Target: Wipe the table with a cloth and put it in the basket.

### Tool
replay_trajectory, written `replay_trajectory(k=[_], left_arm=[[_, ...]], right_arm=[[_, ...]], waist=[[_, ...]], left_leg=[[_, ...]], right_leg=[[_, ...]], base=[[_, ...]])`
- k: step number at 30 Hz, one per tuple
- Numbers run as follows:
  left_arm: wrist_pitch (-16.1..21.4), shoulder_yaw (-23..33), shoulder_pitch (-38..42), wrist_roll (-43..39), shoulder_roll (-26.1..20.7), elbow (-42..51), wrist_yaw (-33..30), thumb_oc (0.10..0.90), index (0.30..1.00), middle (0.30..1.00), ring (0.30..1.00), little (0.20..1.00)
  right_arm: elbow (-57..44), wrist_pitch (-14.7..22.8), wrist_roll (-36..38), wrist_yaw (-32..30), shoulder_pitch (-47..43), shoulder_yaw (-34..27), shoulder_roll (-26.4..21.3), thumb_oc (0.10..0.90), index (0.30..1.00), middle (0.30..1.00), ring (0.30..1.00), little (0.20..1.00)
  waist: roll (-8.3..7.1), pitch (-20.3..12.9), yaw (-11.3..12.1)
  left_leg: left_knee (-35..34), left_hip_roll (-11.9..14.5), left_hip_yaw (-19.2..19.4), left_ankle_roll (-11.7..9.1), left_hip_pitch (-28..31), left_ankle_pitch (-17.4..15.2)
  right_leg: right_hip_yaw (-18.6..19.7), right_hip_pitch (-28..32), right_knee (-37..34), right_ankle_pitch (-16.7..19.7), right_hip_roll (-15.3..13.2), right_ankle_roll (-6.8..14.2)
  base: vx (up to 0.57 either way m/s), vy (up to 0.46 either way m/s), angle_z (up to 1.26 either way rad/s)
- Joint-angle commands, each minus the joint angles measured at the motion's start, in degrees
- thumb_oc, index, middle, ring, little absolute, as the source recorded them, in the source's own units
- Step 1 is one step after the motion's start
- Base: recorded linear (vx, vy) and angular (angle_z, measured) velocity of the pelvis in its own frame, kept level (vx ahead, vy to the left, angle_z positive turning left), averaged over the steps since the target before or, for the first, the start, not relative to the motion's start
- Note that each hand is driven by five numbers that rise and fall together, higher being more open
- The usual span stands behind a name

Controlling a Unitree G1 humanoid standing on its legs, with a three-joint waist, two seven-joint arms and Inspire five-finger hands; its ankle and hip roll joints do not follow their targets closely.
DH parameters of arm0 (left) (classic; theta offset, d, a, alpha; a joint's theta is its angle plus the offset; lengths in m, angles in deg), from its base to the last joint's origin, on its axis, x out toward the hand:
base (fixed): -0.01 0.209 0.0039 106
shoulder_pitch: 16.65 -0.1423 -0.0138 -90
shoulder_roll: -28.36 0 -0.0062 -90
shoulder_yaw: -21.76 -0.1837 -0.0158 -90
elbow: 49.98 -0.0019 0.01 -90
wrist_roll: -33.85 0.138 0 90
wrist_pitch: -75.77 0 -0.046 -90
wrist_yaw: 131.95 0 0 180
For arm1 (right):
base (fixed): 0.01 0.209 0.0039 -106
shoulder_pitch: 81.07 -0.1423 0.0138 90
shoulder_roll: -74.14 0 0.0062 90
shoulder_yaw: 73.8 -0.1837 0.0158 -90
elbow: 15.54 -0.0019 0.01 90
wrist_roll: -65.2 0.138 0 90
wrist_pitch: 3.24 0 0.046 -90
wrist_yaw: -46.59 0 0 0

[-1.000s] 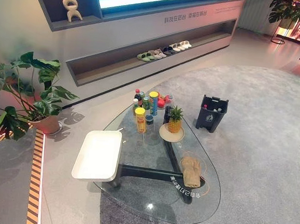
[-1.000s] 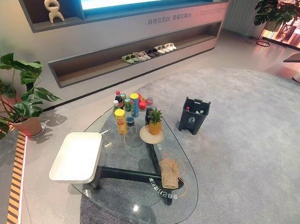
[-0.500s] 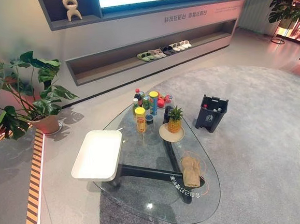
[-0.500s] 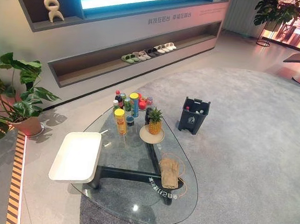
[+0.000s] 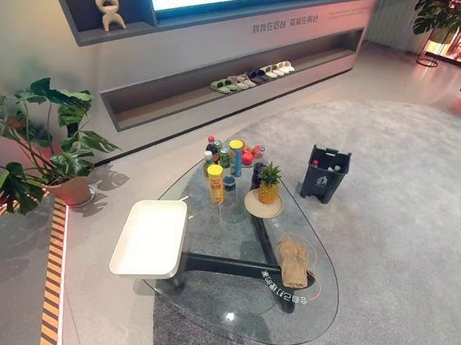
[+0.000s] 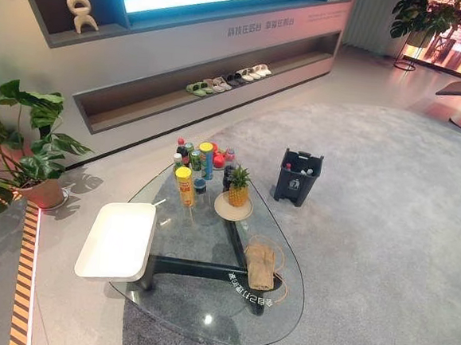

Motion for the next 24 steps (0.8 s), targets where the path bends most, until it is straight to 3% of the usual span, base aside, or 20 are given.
replay_trajectory(k=[1, 8, 16, 21, 24], left_arm=[[-0.04, 1.41, 5.33, -0.07, -1.76, -1.91, -2.1, 0.8, 0.9, 0.9, 0.9, 0.9], [-0.06, 1.59, 4.18, -0.77, -1.73, -1.7, -1.99, 0.8, 0.9, 0.9, 0.9, 0.9], [-0.55, 4.93, 7.69, -14.95, -1.13, -1.53, -2.76, 0.8, 0.9, 0.9, 0.9, 0.9], [2.92, 8.95, 10.38, -24.52, -2.15, -0.96, -4.79, 0.8, 0.9, 0.9, 0.9, 0.9], [5.14, 10.42, 15.99, -33.17, -5.31, 0.31, -6.24, 0.8, 0.9, 0.9, 0.9, 0.9]], right_arm=[[2.78, -0.46, -0.78, -0.8, -3.54, 0.47, -1.49, 0.8, 0.9, 0.9, 0.9, 0.9], [2.53, -0.42, -1.41, -1.04, -2.58, 0.11, -1.85, 0.8, 0.9, 0.9, 0.9, 0.9], [2.4, -1.78, -0.46, -2.14, -5.48, 0.72, -2.09, 0.8, 0.9, 0.9, 0.9, 0.9], [1.92, -1.71, 1.61, -3.87, -7.26, 0.27, -3.16, 0.8, 0.9, 0.9, 0.9, 0.9], [1.05, -2.17, 5.44, -4.61, -12.28, 0.56, -5.18, 0.8, 0.9, 0.9, 0.9, 0.9]], waist=[[-0.89, 2.3, 1.42], [-0.87, 3.15, 1.22], [-0.69, 7.09, 0.86], [-0.45, 10.63, 0.88], [0.02, 14.72, 0.6]], left_leg=[[0.4, 3.73, 2.45, -3.11, 3.21, -6.83], [0.4, 3.41, 2.41, -2.96, 2.41, -6.47], [0.4, 2.98, 2.36, -2.64, -3.69, -4.25], [0.4, 2.24, 1.47, -2.3, -7.82, -3.09], [0.4, 1.61, 0.81, -1.67, -11.49, -1.9]], right_leg=[[-3.4, -2.51, 0.24, 1.63, -5.97, 4.84], [-2.72, -3.42, 0.24, 2.02, -5.71, 4.78], [-1.03, -10.14, 0.24, 4.31, -5.24, 4.46], [-0.94, -14.68, 0.24, 5.51, -4.96, 3.94], [-0.09, -18.76, 1.81, 6.13, -4.3, 2.73]], base=[[0.0, 0.0, 0.0], [0.02, -0.003, 0.0], [-0.09, 0.001, -0.02], [-0.1, 0.002, -0.01], [-0.19, 0.021, -0.01]])
